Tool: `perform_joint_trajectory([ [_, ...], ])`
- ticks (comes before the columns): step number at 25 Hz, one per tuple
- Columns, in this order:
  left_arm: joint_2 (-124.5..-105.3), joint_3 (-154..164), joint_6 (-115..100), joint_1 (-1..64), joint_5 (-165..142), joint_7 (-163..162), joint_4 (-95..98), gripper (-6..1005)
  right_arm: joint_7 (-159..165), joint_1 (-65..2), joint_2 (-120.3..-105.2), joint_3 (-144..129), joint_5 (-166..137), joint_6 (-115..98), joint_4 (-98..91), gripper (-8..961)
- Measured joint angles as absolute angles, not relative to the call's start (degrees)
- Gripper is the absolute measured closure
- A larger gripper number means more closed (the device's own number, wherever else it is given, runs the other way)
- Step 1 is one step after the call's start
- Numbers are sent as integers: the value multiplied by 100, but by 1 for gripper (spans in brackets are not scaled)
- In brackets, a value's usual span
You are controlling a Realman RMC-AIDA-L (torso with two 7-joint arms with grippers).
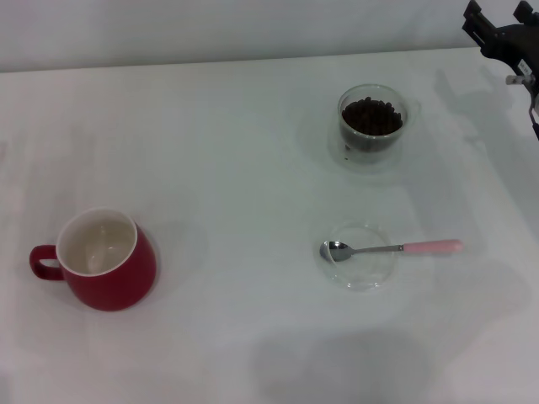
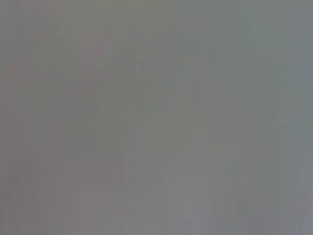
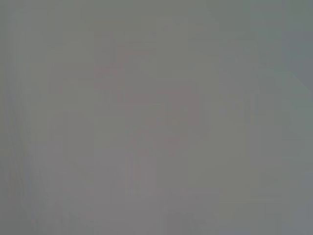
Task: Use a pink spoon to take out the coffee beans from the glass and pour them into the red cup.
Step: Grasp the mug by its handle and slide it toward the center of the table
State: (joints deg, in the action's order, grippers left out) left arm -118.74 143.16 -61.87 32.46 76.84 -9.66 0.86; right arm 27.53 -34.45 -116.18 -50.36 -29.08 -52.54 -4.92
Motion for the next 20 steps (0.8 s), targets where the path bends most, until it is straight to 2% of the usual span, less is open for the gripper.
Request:
perform_joint_trajectory([
  [6,-11881,14320,-6194,3228,7677,-966,74,113,2751,-3553,-11618,-5051,-2908,-5258,-317,88],
  [20,-11907,14326,-7371,2224,7475,-1008,453,112,2751,-3357,-11618,-5059,-2909,-5378,-241,89],
])
